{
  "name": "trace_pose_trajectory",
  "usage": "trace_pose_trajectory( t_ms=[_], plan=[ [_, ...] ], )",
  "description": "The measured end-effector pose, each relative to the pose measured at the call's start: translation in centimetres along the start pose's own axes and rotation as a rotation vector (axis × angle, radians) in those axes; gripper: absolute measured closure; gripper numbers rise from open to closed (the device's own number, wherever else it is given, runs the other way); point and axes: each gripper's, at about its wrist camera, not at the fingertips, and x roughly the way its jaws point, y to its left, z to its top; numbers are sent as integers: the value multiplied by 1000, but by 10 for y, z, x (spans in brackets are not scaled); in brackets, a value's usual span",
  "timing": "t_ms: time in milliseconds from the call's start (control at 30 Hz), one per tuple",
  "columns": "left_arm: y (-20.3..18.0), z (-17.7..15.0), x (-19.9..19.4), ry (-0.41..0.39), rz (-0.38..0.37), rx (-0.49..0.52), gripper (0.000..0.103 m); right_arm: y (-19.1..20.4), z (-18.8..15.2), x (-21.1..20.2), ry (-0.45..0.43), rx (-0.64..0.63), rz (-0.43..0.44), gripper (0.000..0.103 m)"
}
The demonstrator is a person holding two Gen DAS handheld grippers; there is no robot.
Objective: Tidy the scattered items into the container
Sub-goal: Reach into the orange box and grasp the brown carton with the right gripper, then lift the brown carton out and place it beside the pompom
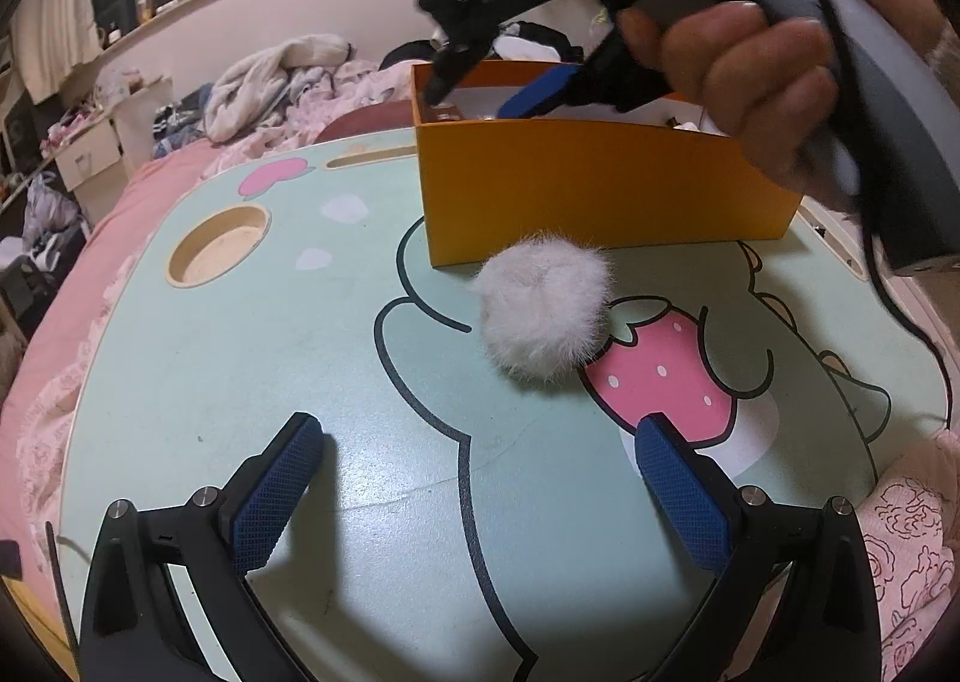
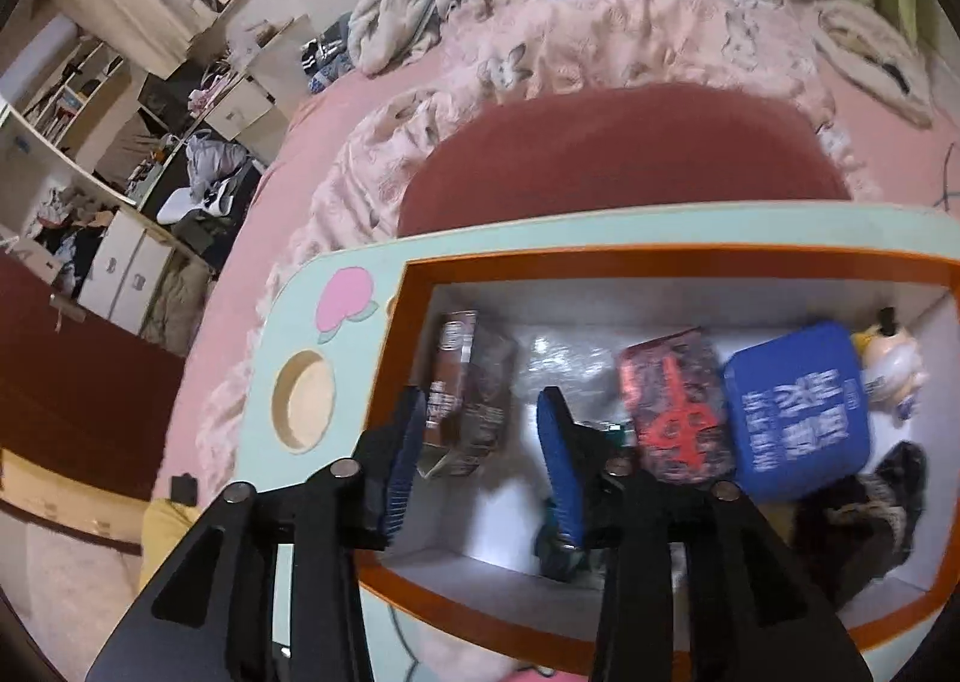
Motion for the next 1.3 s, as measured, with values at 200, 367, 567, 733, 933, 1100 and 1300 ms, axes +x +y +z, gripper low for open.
trace_pose_trajectory(
  t_ms=[200,367,567,733,933,1100,1300],
  plan=[
    [0,0,-1,0,-1,1,0,11,-2,24,41,-46,-102,65],
    [0,0,-1,0,-2,0,0,17,-4,38,26,-95,-201,84],
    [0,1,-2,-1,-2,2,0,16,-20,5,-131,-99,-86,84],
    [1,0,-2,-2,-4,2,0,7,-58,-65,-297,-118,51,84],
    [2,0,-3,-2,-5,4,0,-19,-132,-90,-256,-150,40,84],
    [3,-1,-4,-3,-7,5,0,-36,-143,-57,-186,-145,-45,82],
    [3,-1,-4,-3,-8,6,0,-56,-152,-68,-288,-85,-85,32]
  ],
)
